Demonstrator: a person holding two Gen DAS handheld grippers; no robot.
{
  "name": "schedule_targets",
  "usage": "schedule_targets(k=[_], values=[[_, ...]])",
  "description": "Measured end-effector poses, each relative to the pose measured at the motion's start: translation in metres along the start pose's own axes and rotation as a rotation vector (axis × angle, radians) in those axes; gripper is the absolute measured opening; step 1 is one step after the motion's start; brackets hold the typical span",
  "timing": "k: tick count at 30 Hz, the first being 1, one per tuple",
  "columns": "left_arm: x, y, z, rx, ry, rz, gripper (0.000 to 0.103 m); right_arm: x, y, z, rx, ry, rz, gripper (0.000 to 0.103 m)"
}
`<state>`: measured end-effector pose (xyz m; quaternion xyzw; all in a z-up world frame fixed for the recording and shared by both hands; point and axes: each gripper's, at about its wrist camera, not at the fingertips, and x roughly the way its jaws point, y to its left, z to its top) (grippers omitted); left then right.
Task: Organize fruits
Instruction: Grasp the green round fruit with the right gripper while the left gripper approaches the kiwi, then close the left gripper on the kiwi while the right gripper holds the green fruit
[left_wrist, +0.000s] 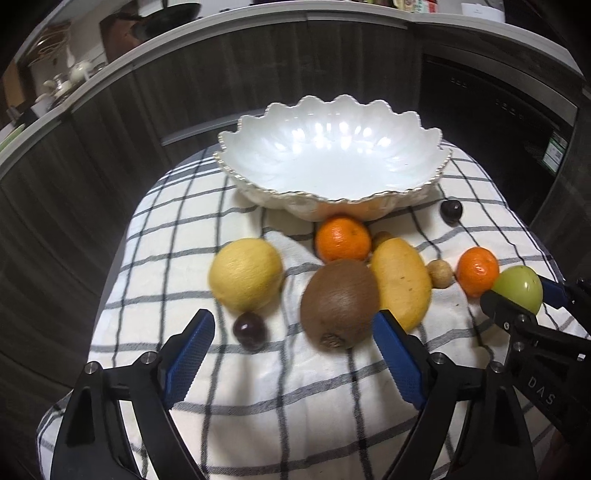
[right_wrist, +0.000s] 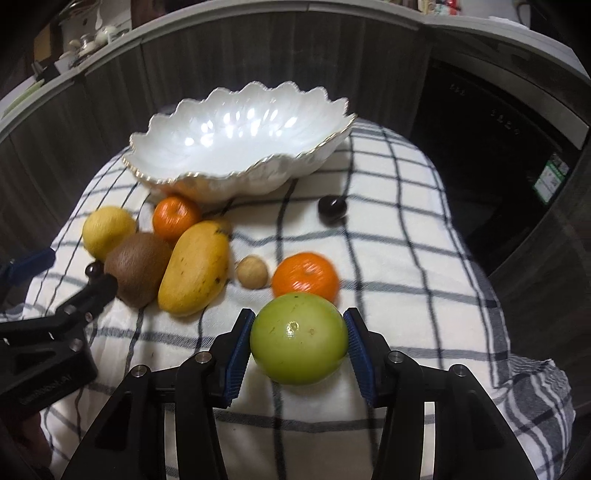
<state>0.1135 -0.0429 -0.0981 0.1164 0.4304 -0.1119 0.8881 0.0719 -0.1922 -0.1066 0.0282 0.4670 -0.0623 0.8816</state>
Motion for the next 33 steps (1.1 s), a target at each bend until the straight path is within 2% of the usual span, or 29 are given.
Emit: schedule_targets(k=[4, 11, 16, 22, 33], values=[[0.009, -0.006, 0.007, 0.021, 0.003, -0.014, 0.079, 0.001, -0.006, 0.004, 0.025, 0.000, 0.000, 0.050], [0.022, -0.019, 0.010, 0.064, 0.001, -0.046, 0.071, 0.006, -0.013, 0.007, 0.050, 0.003, -0.003, 0.050], [0.029, -0.018, 0.006, 0.048, 0.020, -0.072, 0.069, 0.008, -0.013, 0.007, 0.051, 0.005, -0.008, 0.050], [0.032, -0.018, 0.004, 0.041, 0.024, -0.113, 0.055, 0.008, -0.013, 0.007, 0.050, 0.005, -0.010, 0.050], [0.027, -0.018, 0.002, 0.035, 0.020, -0.146, 0.053, 0.002, -0.012, 0.007, 0.041, -0.013, -0.014, 0.050]])
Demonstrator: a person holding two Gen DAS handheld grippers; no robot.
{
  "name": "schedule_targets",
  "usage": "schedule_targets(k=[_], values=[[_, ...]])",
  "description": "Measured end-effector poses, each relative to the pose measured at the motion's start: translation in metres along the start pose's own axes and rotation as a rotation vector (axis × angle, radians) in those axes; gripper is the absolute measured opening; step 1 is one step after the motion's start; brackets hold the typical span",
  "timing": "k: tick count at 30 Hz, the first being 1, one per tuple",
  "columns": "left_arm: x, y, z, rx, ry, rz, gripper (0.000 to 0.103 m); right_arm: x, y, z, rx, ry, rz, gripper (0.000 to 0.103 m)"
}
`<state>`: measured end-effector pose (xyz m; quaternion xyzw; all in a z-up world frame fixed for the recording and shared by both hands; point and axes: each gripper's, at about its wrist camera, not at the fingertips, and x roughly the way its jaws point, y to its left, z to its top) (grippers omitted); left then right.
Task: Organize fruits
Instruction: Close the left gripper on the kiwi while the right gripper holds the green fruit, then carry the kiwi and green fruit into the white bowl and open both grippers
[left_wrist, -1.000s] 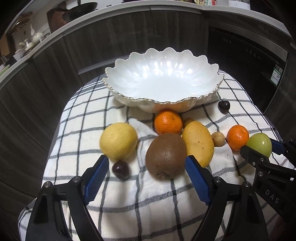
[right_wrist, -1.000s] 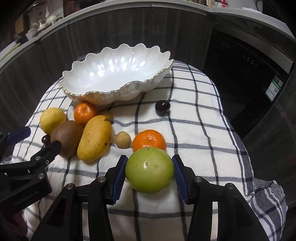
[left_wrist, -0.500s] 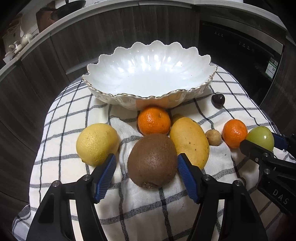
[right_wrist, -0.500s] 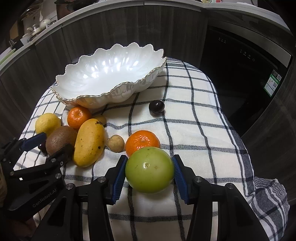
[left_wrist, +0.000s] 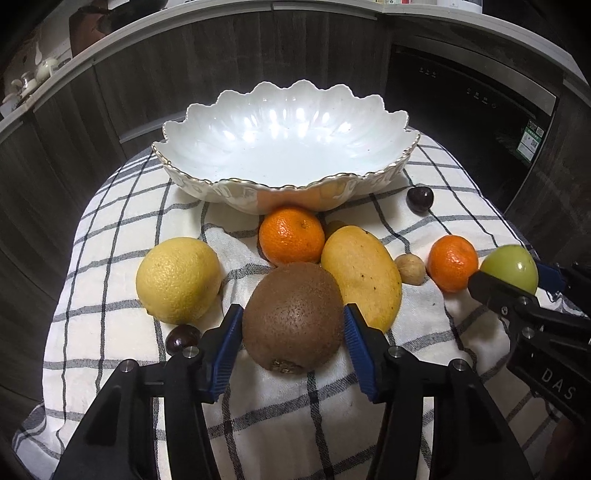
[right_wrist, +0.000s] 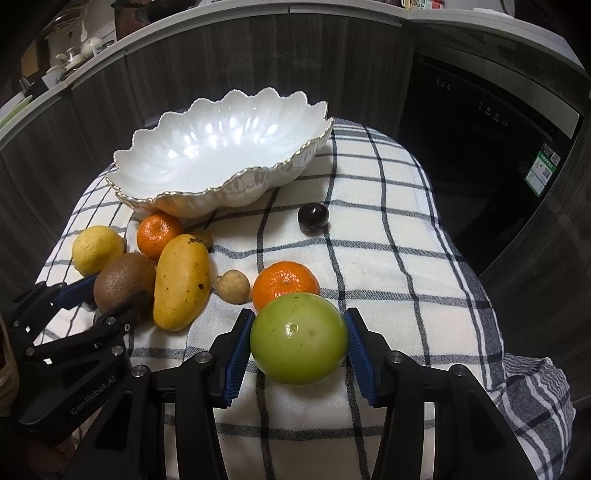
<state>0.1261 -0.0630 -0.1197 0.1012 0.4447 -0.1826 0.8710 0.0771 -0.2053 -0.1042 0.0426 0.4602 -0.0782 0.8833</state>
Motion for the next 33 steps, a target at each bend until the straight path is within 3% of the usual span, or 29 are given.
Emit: schedule_targets(k=[16, 25, 33], values=[[-0.057, 0.001, 0.030, 0.017, -0.125, 0.043, 0.053, -0.039, 0.001, 0.025, -0.014, -0.079, 0.035, 0.050], [-0.063, 0.013, 0.077, -0.001, -0.175, 0.046, 0.053, -0.046, 0.009, 0.081, -0.095, -0.151, 0.062, 0.050], [-0.028, 0.035, 0.122, -0.026, -0.159, 0.049, 0.053, -0.010, 0.017, 0.136, -0.112, -0.149, 0.070, 0.050]])
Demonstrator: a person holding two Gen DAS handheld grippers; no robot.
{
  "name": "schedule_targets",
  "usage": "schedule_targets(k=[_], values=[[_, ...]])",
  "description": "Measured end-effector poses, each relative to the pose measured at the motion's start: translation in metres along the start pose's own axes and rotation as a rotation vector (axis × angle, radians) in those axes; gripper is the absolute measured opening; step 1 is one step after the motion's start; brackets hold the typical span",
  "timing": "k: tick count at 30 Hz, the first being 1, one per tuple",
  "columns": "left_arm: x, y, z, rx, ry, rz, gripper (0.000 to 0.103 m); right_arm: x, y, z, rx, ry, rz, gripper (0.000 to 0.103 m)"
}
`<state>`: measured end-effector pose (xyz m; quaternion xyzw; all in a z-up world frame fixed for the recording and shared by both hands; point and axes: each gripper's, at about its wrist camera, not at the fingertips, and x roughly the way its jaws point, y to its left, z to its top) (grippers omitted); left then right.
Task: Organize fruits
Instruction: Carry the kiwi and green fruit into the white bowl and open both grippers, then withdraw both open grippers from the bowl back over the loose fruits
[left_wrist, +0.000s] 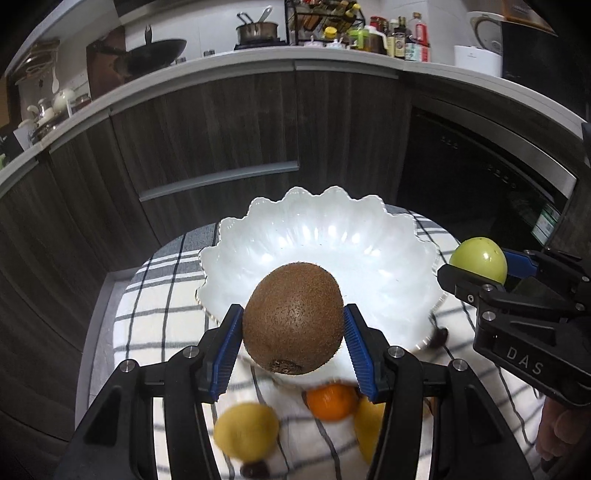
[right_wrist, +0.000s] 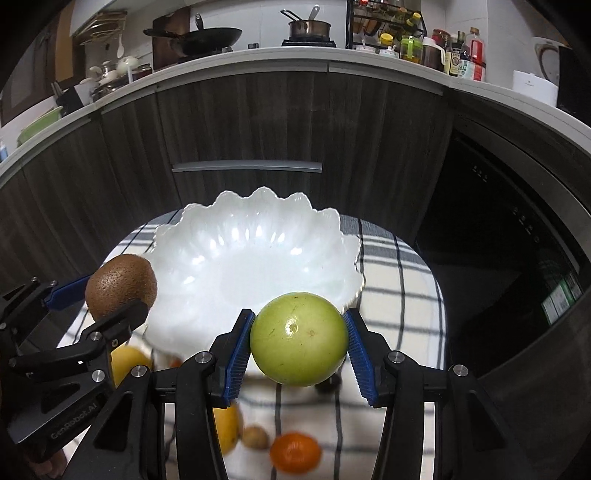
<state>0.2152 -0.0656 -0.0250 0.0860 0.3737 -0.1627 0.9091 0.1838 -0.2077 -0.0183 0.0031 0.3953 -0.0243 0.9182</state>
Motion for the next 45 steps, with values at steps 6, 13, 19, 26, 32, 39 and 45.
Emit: schedule_targets(k=[6, 13, 19, 26, 32, 39, 45], values=[[0.037, 0.009, 0.013, -0.025, 0.034, -0.009, 0.054, 0.045, -0.002, 0.015, 0.012, 0.060, 0.009, 0.050], [0.061, 0.011, 0.014, -0.019, 0.086, 0.004, 0.054, 0.074, -0.004, 0.022, 0.004, 0.102, 0.016, 0.050], [0.051, 0.010, 0.009, 0.016, 0.046, 0.051, 0.071, 0.068, 0.000, 0.022, -0.030, 0.056, -0.034, 0.070], [0.025, 0.017, 0.015, -0.008, -0.017, 0.146, 0.097, 0.047, -0.003, 0.028, -0.005, -0.020, -0.093, 0.086], [-0.003, 0.021, 0.011, -0.008, -0.056, 0.219, 0.100, 0.021, -0.005, 0.026, 0.015, -0.055, -0.139, 0.086], [-0.038, 0.030, -0.010, -0.034, -0.076, 0.249, 0.100, -0.005, 0.006, 0.009, 0.056, -0.043, -0.146, 0.086], [-0.053, 0.031, -0.038, -0.034, -0.056, 0.256, 0.099, -0.026, 0.019, -0.014, 0.048, -0.058, -0.132, 0.086]])
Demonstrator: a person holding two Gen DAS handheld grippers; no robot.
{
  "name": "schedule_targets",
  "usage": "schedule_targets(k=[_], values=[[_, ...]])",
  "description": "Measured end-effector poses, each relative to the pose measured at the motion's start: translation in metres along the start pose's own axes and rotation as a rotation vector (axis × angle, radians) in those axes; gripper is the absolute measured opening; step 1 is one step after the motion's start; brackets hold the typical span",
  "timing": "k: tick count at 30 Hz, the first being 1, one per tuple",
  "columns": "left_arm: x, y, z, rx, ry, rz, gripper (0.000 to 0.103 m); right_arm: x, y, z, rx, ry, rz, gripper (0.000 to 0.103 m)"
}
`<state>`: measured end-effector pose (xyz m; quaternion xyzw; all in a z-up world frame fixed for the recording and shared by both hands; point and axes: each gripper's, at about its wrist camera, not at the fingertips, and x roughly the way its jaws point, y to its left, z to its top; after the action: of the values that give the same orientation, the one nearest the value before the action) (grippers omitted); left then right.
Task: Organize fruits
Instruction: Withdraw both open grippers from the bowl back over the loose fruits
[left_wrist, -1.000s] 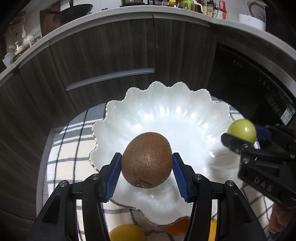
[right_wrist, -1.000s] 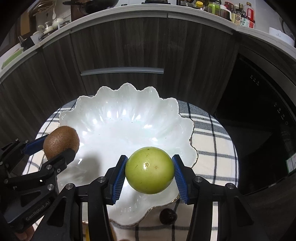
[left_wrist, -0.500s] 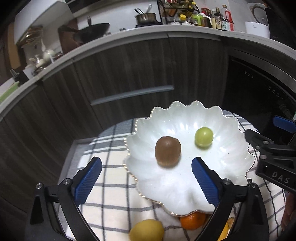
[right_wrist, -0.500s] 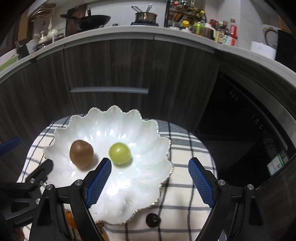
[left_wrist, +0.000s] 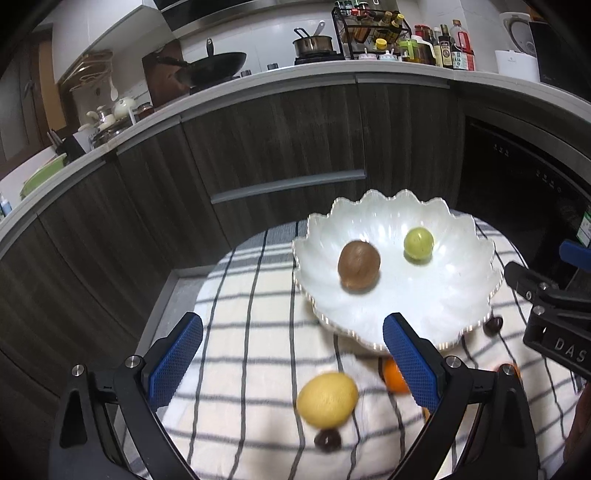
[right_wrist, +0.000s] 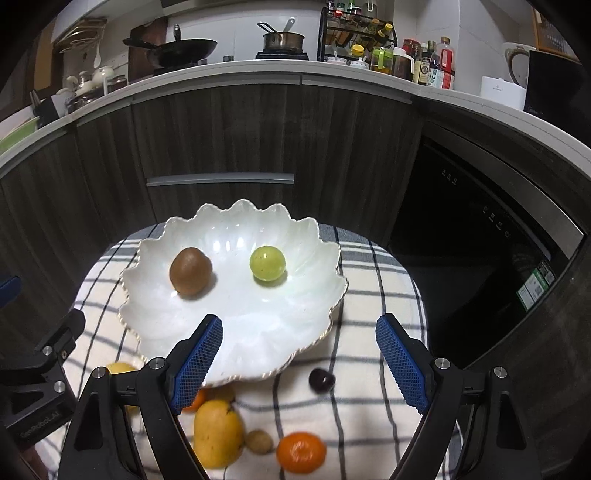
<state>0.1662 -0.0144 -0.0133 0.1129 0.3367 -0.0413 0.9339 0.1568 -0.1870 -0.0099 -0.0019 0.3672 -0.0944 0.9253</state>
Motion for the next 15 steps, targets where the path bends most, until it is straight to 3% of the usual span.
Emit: schedule_targets(k=[8, 15], values=[[0.001, -0.012, -0.035, 0.020, 0.035, -0.033, 0.099, -0.020, 0.005, -0.029, -0.041, -0.022, -0.024, 0.086], [0.009, -0.018, -0.055, 0.043, 0.063, -0.047, 0.099, -0.010, 0.000, -0.057, -0.002, 0.039, -0.030, 0.086]])
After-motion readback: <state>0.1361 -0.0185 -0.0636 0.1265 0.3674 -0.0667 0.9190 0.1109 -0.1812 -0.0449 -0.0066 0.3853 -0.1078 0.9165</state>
